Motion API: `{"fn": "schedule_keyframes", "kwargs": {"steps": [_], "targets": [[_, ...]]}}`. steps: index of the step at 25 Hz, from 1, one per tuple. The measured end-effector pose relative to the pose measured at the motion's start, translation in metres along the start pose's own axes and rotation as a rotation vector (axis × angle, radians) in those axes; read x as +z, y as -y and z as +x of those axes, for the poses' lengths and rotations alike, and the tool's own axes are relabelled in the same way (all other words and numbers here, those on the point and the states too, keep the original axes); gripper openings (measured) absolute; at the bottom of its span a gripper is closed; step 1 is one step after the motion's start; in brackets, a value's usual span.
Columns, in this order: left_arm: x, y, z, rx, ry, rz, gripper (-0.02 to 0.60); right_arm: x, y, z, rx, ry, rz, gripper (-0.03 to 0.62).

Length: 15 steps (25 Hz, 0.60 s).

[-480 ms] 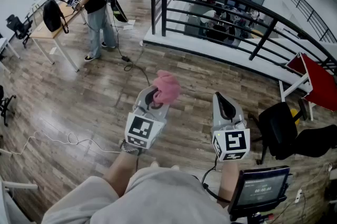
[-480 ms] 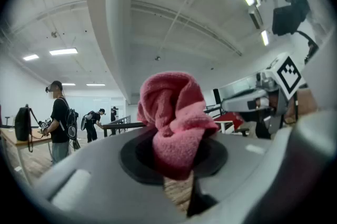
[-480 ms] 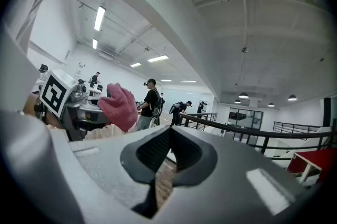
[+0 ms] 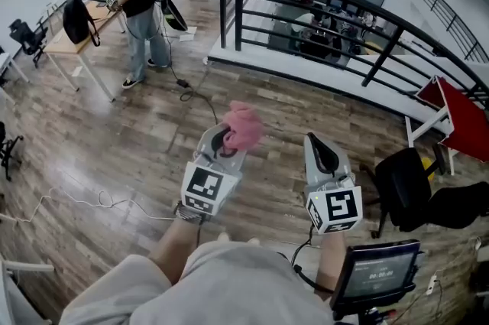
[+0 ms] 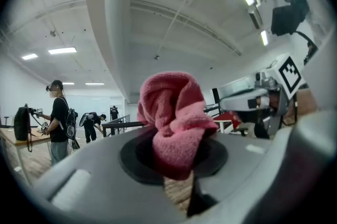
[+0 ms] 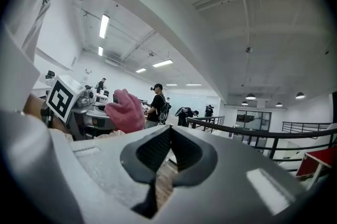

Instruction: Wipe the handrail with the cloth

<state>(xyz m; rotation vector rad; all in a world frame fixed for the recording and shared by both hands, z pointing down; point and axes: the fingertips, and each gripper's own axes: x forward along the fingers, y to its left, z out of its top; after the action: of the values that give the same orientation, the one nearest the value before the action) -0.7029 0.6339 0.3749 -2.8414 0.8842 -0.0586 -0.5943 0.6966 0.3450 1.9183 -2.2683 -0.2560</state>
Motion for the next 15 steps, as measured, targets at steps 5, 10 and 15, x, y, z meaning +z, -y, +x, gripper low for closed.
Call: {"fn": "schedule_keyframes", "kwargs": {"steps": [5, 10, 15], "targets": [[-0.003, 0.005, 0.003, -0.007, -0.012, -0.008, 0.095, -0.009, 0.001, 0.0, 0.019, -0.031, -0.011, 0.0], [-0.009, 0.017, 0.008, -0.005, -0.034, -0.007, 0.095, -0.021, 0.002, -0.006, 0.062, -0.058, 0.001, 0.001], [-0.009, 0.025, 0.011, 0.015, -0.048, -0.007, 0.095, -0.027, 0.01, -0.011, 0.081, -0.086, -0.005, 0.0]]}}
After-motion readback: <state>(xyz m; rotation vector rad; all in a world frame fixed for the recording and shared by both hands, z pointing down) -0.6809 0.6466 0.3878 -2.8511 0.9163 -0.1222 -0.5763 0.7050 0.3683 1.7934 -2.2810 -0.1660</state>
